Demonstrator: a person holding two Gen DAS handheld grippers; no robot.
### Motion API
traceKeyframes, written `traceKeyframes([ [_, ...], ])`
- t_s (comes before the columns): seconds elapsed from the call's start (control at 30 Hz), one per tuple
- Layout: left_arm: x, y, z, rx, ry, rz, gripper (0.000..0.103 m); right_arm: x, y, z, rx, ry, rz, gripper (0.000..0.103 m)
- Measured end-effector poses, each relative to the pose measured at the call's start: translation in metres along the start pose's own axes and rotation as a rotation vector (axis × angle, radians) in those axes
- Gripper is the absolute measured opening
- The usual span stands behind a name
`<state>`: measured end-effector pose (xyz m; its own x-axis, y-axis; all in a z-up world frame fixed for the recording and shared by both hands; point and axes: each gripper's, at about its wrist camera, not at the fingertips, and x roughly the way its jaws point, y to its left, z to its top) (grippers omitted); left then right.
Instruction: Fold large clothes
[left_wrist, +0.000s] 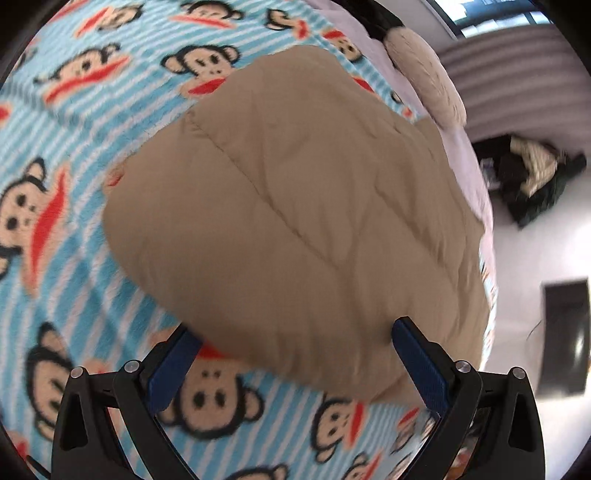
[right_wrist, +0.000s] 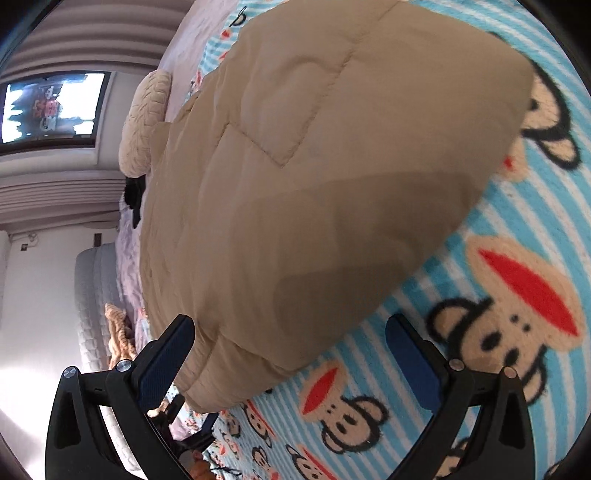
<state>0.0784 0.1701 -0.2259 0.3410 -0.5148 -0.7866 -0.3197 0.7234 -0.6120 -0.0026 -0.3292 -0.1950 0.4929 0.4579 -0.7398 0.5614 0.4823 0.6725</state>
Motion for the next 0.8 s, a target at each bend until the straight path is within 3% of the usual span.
traceKeyframes([
  [0.33, 0.043, -0.006, 0.033, -0.097, -0.041, -0.062, 0.101, 0.035, 0.005, 0.029, 0.055, -0.004, 0.177, 0.103],
  [0.37, 0.043, -0.004, 0.034, -0.112, -0.047, -0.066, 0.09, 0.036, 0.004, 0.029, 0.064, -0.006, 0.181, 0.103],
  [0.4, 0.043, -0.003, 0.036, -0.117, -0.05, -0.068, 0.068, 0.038, 0.003, 0.029, 0.078, -0.01, 0.184, 0.102],
  [0.47, 0.039, -0.003, 0.036, -0.111, -0.049, -0.105, 0.044, 0.037, 0.0, 0.028, 0.114, -0.012, 0.191, 0.085],
  [0.5, 0.036, -0.004, 0.036, -0.092, -0.054, -0.111, 0.035, 0.038, -0.003, 0.027, 0.129, -0.006, 0.186, 0.057],
  [0.6, 0.024, -0.02, 0.035, 0.0, -0.071, -0.103, 0.023, 0.037, -0.009, 0.026, 0.157, 0.001, 0.206, 0.035],
  [0.7, 0.006, -0.034, 0.031, 0.088, -0.089, -0.117, 0.022, 0.029, -0.003, 0.022, 0.121, -0.009, 0.222, 0.025],
  [0.8, -0.012, -0.04, 0.022, 0.142, -0.088, -0.137, 0.022, 0.018, 0.003, 0.015, 0.09, -0.019, 0.24, 0.024],
])
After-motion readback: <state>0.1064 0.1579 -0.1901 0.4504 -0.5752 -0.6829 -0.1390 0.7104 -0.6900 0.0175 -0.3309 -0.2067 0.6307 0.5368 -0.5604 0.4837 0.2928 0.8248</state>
